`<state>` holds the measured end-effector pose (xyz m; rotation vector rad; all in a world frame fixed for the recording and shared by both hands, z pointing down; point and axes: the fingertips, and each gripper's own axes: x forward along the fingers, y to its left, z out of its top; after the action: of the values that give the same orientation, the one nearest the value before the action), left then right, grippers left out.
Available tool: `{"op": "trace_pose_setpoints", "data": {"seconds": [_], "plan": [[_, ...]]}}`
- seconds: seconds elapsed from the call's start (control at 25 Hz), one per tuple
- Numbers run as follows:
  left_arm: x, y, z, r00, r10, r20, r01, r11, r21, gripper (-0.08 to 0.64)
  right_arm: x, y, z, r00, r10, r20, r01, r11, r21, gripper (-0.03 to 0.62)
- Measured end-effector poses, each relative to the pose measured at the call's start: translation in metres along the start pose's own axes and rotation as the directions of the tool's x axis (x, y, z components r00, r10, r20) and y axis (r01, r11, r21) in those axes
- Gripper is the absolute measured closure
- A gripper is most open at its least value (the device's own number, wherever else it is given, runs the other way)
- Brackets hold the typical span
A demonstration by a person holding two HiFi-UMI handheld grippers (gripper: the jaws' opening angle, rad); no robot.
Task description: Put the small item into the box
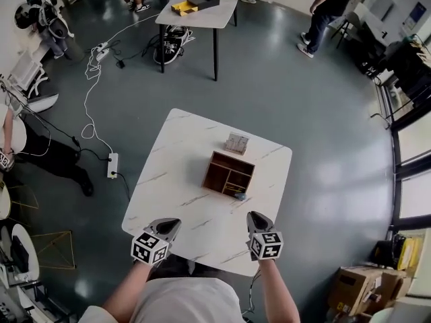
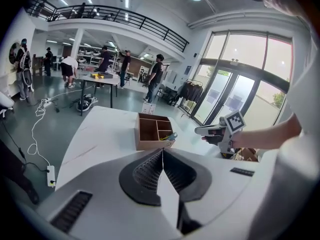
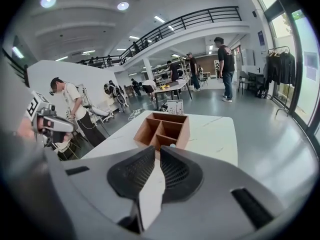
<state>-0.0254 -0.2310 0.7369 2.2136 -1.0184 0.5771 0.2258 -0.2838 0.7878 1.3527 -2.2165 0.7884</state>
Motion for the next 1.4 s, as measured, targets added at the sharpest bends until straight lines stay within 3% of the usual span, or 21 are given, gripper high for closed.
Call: {"op": "trace_pose_setpoints", "data": {"seconds": [0.24,0.64,0.96,1.2,1.4], "plan": [[-0.036,-0.004,-0.027,1.0,-0.009,0.007,0.009,1.0,0.025,0.545,-0.045,0.042,-0.019,0.999,0.041,0.036,-0.043,0.997,0.063,0.554],[-0.099,-0.006,-0.079,1.0,-0.009,0.028,0.009,1.0,0.02,0.545,-0.119,0.089,-0.048,0.998,-0.031,0.058,0.03,0.999,0.027,0.557],[-0.124,-0.032,-0.085,0.993,-0.07,0.092,0.067,0.997,0.029,0.545,-0.184,0.11,-0.076,0.99,-0.1,0.102,0.098,0.995,0.031,0.557],[-0.138,-0.053,-0.083,0.989,-0.092,0.12,0.088,0.995,0.038,0.545,-0.22,0.125,-0.104,0.989,-0.084,0.118,0.074,0.993,0.088,0.557],[-0.143,-0.075,-0.075,0.984,-0.104,0.146,0.099,0.994,0.043,0.546,-0.231,0.124,-0.104,0.991,-0.048,0.122,0.042,0.998,0.053,0.557]]}}
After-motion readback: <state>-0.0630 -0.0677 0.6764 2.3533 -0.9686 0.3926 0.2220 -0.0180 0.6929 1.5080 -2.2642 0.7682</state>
